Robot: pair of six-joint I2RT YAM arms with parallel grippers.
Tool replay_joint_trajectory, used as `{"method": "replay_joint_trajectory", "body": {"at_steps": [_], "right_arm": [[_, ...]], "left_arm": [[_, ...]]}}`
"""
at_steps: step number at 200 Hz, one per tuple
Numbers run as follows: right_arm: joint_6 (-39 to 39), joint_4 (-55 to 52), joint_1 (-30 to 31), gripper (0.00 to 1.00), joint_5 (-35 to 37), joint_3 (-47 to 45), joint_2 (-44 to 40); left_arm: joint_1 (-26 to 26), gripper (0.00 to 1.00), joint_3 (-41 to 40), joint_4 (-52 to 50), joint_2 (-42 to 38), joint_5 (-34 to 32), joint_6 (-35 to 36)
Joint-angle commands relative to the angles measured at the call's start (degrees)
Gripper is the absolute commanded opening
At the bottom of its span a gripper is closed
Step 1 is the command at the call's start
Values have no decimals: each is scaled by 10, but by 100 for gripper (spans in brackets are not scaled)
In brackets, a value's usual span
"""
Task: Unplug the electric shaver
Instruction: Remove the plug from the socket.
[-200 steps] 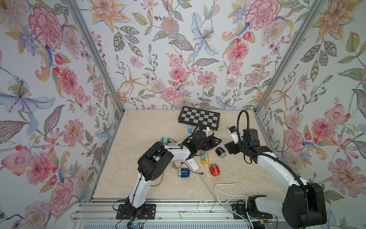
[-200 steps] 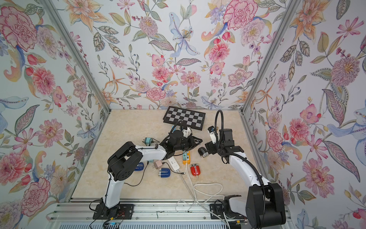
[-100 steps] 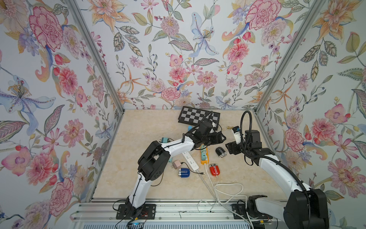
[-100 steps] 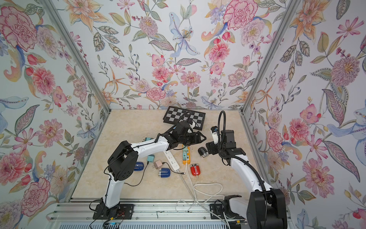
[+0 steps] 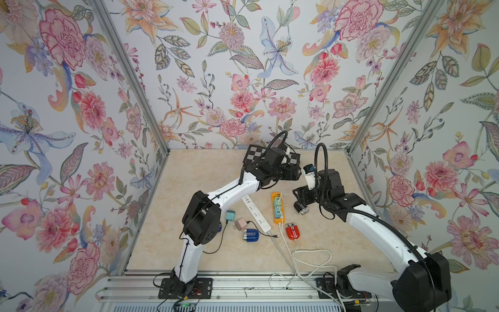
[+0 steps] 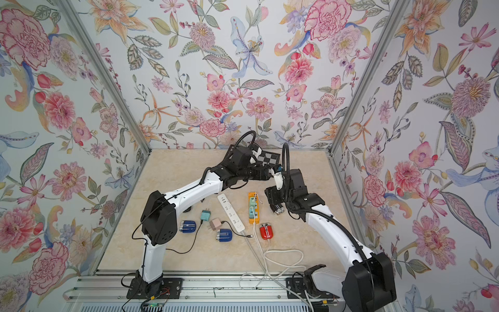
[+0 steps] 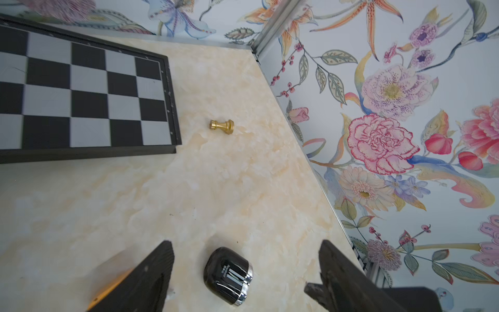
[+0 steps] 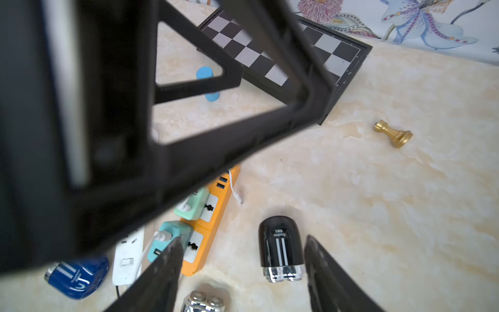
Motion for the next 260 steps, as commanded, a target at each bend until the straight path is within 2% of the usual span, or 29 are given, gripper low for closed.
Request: {"method": "replay_joint_trajectory", "body": {"at_steps": [1, 36, 39, 58, 83, 107, 126, 174, 218, 260], "right_arm": [[67, -33, 71, 72, 73, 30, 31], [194, -64, 97, 69, 109, 46, 74], [202, -64, 114, 69, 113, 47, 77], [219, -71, 150, 70, 143, 61, 114], [252, -110, 158, 70, 158, 100, 172], [268, -112, 161, 68, 171, 124, 207], [272, -121, 161, 66, 184, 144, 234], [274, -126, 165, 51, 178, 177, 277], [276, -126, 178, 39, 164, 169, 286], [253, -125, 189, 32, 156, 162, 284]], "left_arm": [[57, 85, -11, -41, -44, -42, 38], [99, 83, -60, -68, -60, -60, 67], [102, 82, -65, -68, -61, -62, 68], [116, 81, -84, -79, -60, -70, 66], [130, 79, -61, -125, -35, -87, 61], [130, 75, -13, -180, -1, -104, 57], [130, 73, 5, -199, 18, -93, 42], [129, 66, 3, -225, 46, -74, 15], [129, 63, 53, -267, 87, -63, -19], [119, 60, 48, -283, 96, -52, -62]]}}
